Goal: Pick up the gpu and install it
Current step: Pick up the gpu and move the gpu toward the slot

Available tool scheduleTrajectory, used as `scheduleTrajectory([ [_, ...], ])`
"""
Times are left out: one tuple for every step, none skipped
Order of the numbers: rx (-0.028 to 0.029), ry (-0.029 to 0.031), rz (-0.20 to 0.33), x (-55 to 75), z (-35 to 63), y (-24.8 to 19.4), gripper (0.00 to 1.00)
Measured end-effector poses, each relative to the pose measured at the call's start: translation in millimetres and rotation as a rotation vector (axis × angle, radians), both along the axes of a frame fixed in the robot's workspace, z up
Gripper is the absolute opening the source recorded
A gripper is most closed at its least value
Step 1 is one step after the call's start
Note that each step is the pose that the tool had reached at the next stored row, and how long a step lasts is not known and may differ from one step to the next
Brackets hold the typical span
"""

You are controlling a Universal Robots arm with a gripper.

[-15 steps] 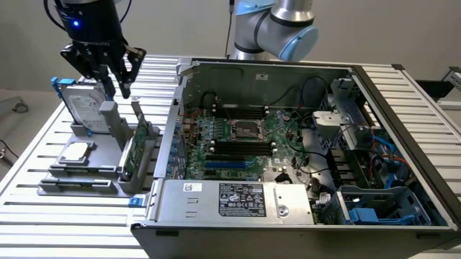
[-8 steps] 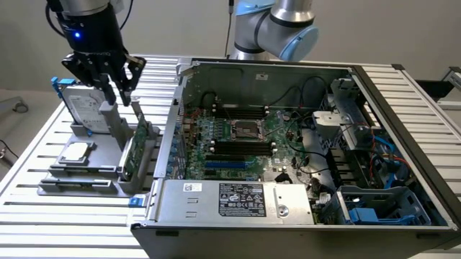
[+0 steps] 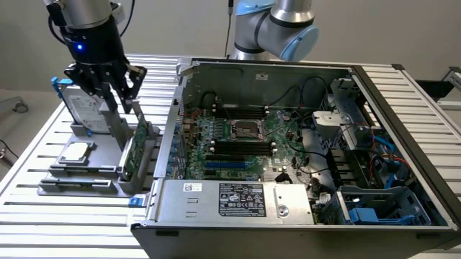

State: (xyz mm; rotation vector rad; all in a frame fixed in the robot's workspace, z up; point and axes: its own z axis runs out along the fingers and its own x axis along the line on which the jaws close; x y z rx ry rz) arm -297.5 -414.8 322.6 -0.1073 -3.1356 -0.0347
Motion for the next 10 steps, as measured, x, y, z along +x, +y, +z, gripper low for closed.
scheduleTrajectory([
  [0.0, 0.0, 0.0, 0.0, -1.8, -0.4, 0.36],
  [-0.0001, 0.0001, 0.0, 0.0, -3.5, -0.7, 0.36],
  [0.0, 0.0, 0.0, -0.1, -5.3, -1.0, 0.36],
  [-0.0001, 0.0, 0.001, 0.0, -7.3, -1.4, 0.36],
  [-0.0001, 0.0001, 0.001, 0.0, -9.1, -1.6, 0.36],
  [0.0, 0.0, 0.001, 0.0, -10.9, -1.8, 0.36],
  [-0.0001, 0.0001, 0.001, 0.0, -12.7, -2.1, 0.36],
  [0.0, 0.0, 0.002, 0.0, -14.6, -2.4, 0.36],
  [0.0, -0.0001, 0.002, 0.0, -16.4, -2.6, 0.36],
  [0.0, 0.0, 0.002, 0.0, -18.2, -2.9, 0.36],
])
